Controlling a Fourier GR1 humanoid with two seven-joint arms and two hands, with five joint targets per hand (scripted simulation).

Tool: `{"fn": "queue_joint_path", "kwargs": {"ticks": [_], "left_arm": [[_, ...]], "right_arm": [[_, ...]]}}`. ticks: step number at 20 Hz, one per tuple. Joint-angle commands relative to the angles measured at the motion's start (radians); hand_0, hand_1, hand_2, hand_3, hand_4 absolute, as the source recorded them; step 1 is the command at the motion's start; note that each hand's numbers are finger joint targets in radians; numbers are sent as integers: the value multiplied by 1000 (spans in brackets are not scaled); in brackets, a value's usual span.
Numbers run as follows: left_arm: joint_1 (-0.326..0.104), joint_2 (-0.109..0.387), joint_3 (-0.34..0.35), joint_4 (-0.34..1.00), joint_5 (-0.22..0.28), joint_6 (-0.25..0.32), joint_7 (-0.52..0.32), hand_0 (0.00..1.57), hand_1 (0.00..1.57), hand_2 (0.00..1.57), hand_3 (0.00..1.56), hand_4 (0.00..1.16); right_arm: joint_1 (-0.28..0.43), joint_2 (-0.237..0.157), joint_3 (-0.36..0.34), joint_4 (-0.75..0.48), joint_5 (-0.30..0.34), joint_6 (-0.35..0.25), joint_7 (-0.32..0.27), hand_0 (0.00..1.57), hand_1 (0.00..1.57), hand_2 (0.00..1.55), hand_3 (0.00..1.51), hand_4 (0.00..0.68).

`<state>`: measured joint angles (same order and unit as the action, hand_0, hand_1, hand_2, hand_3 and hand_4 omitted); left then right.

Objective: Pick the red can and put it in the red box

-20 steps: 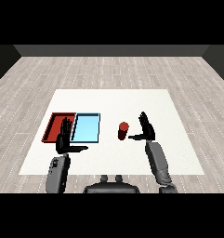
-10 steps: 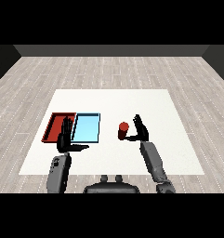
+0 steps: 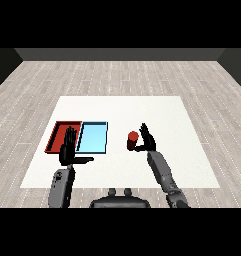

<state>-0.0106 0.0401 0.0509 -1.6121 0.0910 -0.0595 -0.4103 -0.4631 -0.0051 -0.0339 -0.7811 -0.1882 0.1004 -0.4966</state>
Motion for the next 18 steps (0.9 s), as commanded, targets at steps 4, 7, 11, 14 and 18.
{"fn": "queue_joint_path", "kwargs": {"ticks": [4,7,11,14,18], "left_arm": [[-39,3,25,88,7,-2,-50,0,0,0,0,0],[32,-5,-15,-63,10,6,28,0,0,0,0,0],[1,-8,-16,-12,-8,19,-4,0,0,0,0,0],[-10,31,36,40,48,-39,-21,0,0,0,0,0],[0,0,-7,-65,14,16,52,0,0,0,0,0]], "right_arm": [[-35,5,101,54,-89,-57,-5,0,0,0,0,0],[-106,5,66,138,-102,-39,-21,0,0,0,0,0],[-64,5,72,126,-81,-8,-45,0,0,0,0,0],[-162,5,44,258,-111,9,-95,0,0,0,0,0],[-167,5,108,326,-140,-3,-153,0,0,0,0,0]]}}
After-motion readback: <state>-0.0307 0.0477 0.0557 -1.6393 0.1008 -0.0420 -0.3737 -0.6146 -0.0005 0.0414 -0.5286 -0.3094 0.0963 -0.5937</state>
